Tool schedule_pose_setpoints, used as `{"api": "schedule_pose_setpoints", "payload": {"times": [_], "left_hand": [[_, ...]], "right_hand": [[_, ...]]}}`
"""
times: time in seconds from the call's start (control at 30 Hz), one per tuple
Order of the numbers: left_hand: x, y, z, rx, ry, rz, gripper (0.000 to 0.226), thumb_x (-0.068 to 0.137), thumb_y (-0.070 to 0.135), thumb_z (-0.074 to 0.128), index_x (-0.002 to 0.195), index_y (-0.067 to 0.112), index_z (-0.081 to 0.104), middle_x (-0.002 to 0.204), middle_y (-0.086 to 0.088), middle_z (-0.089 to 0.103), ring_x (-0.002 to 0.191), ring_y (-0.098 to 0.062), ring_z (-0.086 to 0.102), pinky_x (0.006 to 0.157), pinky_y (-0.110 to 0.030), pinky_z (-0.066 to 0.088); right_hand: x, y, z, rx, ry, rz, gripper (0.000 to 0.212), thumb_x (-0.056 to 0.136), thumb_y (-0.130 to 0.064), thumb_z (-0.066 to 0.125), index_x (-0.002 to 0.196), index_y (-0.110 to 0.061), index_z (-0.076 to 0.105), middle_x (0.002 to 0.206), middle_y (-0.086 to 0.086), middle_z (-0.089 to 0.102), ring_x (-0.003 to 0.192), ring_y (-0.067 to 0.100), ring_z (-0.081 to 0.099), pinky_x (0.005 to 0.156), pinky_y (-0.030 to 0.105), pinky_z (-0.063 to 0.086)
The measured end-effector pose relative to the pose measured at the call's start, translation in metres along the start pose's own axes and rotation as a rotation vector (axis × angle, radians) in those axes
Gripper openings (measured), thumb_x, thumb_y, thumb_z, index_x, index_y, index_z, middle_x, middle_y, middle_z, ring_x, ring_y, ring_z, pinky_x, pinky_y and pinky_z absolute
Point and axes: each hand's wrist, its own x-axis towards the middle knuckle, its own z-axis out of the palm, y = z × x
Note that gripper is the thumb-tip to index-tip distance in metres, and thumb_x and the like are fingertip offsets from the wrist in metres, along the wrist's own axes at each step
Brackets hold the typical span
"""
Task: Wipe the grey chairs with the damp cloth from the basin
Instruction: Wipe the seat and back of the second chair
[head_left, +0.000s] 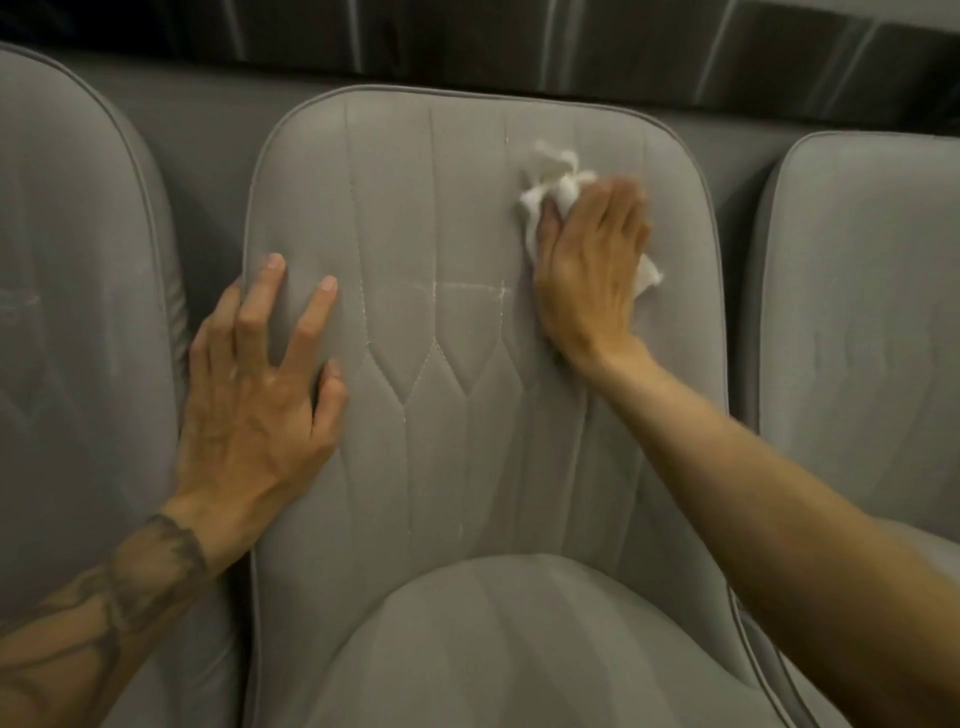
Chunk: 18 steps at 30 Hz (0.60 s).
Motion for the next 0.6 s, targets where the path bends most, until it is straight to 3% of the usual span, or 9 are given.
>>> {"api": "schedule_pose_setpoints", "payload": {"times": [0.1,0.17,0.3,0.37,0.5,0.6], "left_hand": [[0.001,0.000,-0.001,0.001,0.013,-0.004,0.064,0.101,0.032,0.046,0.163,0.021,0.032,0.167,-0.021,0.024,0.145,-0.049,0.034,0.117,-0.060,0.033],[0.001,0.000,0.000,0.004,0.013,-0.005,0.064,0.101,0.032,0.046,0.163,0.021,0.032,0.167,-0.021,0.024,0.145,-0.049,0.034,0.118,-0.060,0.033],[0.000,-0.002,-0.001,0.014,0.001,-0.002,0.065,0.101,0.031,0.045,0.163,0.021,0.031,0.167,-0.021,0.023,0.146,-0.049,0.033,0.119,-0.060,0.031],[-0.001,0.000,-0.001,0.010,0.000,-0.002,0.065,0.101,0.030,0.046,0.163,0.020,0.031,0.167,-0.022,0.023,0.146,-0.049,0.033,0.119,-0.060,0.031],[-0.001,0.001,-0.002,0.006,0.008,0.003,0.063,0.102,0.029,0.046,0.163,0.020,0.032,0.166,-0.023,0.025,0.146,-0.050,0.034,0.119,-0.060,0.032],[-0.003,0.003,-0.004,0.007,0.003,-0.010,0.062,0.102,0.028,0.046,0.162,0.019,0.033,0.167,-0.024,0.025,0.147,-0.050,0.034,0.120,-0.059,0.031]], "right_hand": [[-0.047,0.014,-0.021,0.038,-0.173,-0.262,0.028,0.104,-0.030,0.047,0.110,-0.004,0.054,0.106,0.020,0.055,0.092,0.034,0.048,0.083,0.045,0.037],[-0.022,0.027,-0.025,0.036,-0.191,-0.354,0.025,0.103,-0.030,0.046,0.110,-0.006,0.048,0.105,0.020,0.052,0.092,0.032,0.045,0.082,0.044,0.034],[0.051,0.023,-0.001,-0.033,-0.037,-0.082,0.032,0.104,-0.033,0.039,0.113,-0.005,0.051,0.116,0.021,0.051,0.103,0.036,0.050,0.091,0.045,0.035],[0.035,0.017,0.003,-0.014,-0.014,0.001,0.037,0.106,-0.033,0.037,0.120,-0.002,0.050,0.122,0.026,0.052,0.109,0.041,0.050,0.095,0.050,0.035],[-0.074,0.019,-0.021,0.047,-0.158,-0.324,0.024,0.105,-0.034,0.045,0.113,-0.012,0.042,0.108,0.021,0.055,0.095,0.033,0.046,0.084,0.047,0.038],[-0.069,0.031,-0.019,0.013,-0.239,-0.450,0.026,0.100,-0.028,0.056,0.112,-0.012,0.040,0.104,0.021,0.055,0.091,0.034,0.049,0.079,0.044,0.033]]}}
